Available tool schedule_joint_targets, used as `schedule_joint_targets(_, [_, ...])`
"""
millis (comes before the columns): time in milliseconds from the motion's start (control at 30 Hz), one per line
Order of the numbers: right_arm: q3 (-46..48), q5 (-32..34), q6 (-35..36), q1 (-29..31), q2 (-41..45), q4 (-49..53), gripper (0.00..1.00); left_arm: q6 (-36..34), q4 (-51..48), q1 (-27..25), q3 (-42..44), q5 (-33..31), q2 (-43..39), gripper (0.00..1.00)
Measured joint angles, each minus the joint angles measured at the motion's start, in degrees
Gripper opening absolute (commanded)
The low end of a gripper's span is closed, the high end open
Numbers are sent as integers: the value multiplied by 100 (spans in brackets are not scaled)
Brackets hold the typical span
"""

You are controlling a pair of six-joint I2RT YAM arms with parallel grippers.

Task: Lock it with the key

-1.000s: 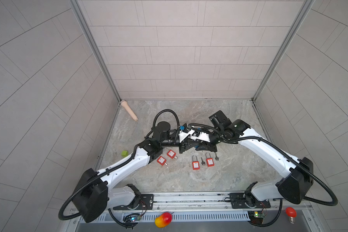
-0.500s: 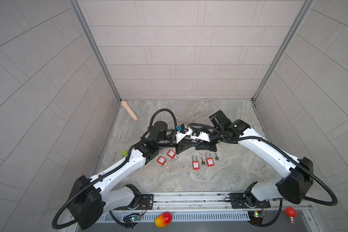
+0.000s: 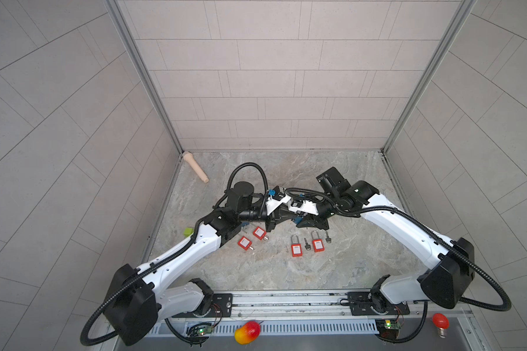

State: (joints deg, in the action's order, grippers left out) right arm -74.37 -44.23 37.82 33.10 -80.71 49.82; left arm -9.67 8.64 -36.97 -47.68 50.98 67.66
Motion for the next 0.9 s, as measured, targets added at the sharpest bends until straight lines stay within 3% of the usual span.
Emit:
schedule_joint_targets(67, [0,37,15,0,0,24,7,20,13,0,-2,24,24,0])
schedule_joint_targets(200, [-7,116,28,-15,2,55,34,129,136,-2,-2,57,81,0])
schedule_joint_targets(367, [9,166,-11,-103,63,50,44,337,479,-2,0,122,173,0])
schedule_joint_targets(533, [275,179,-96,-238,354,20,45,597,999,-2,4,271,245,0])
schedule_joint_targets(900, [455,-129,-184,-568,629,-57,29,885,1554,-4,131,433,249,0])
